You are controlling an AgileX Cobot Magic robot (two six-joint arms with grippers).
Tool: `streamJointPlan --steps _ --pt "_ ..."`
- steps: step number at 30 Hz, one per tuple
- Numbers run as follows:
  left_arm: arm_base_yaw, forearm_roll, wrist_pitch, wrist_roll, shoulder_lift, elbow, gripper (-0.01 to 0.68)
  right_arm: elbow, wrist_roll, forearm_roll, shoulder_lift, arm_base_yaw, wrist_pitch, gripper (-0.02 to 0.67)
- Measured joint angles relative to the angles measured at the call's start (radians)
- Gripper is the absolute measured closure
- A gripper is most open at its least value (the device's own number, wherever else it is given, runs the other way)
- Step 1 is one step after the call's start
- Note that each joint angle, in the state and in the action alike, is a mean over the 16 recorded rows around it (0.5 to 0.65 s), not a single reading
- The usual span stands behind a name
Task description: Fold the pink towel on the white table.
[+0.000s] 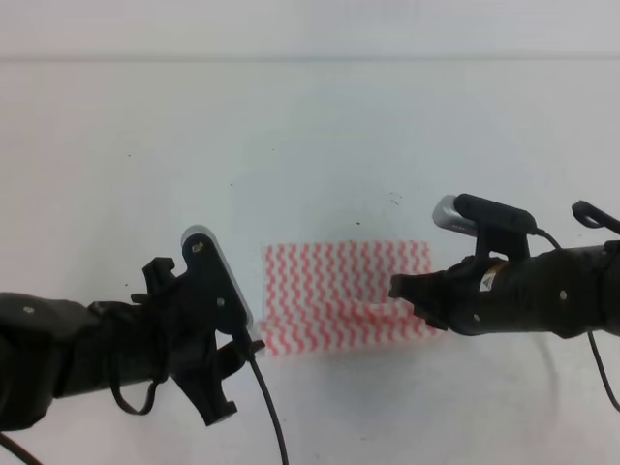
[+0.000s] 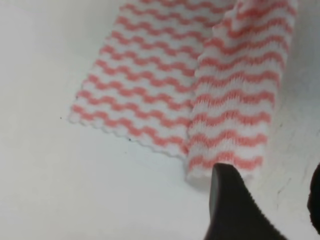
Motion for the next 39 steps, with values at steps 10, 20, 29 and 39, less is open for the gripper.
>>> streamJointPlan --steps 10,20,29,39 --pt "0.0 -0.015 -0.003 -0.032 0.003 0.0 0.372 0.0 -0.038 0.002 -0.08 0.008 0.08 0.666" --pt "0.0 -0.012 0.063 -0.008 0.045 0.0 0.371 0.004 -0.059 0.003 -0.121 0.009 0.152 0.666" --pt "0.0 -0.005 0.153 0.034 0.097 0.0 0.322 0.008 -0.062 0.003 -0.12 0.009 0.16 0.666" --pt "-0.002 0.033 0.227 0.017 0.1 0.001 0.229 0.008 -0.062 0.003 -0.12 0.009 0.157 0.666"
